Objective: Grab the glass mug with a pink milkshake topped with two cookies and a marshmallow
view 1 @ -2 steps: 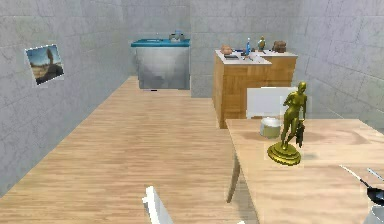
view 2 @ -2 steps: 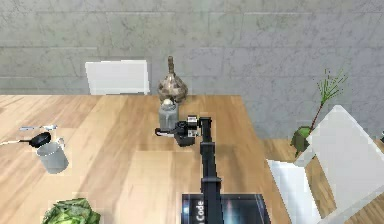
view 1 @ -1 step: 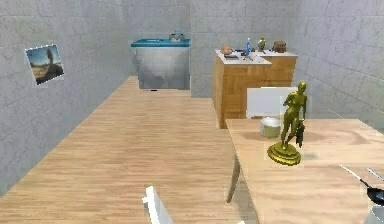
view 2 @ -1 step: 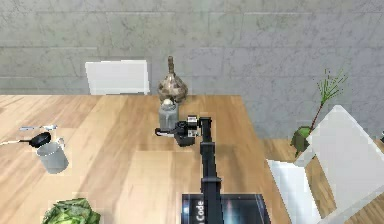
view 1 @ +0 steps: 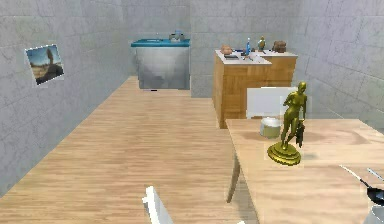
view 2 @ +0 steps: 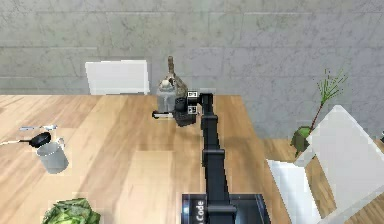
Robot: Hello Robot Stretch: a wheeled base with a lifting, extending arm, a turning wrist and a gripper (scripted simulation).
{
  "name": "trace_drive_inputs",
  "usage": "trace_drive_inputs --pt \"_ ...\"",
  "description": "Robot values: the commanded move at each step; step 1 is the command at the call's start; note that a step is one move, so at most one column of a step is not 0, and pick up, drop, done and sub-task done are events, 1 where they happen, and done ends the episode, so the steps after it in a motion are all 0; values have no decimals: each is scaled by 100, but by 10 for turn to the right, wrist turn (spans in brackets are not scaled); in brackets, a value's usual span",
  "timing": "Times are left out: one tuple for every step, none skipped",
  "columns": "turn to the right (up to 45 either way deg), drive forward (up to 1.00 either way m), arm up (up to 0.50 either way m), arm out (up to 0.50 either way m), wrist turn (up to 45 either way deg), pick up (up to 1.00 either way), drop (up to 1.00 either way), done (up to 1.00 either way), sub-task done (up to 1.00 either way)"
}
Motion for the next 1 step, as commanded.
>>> trace_drive_inputs --pt "0 0 0 0 0 0 0 100 0"
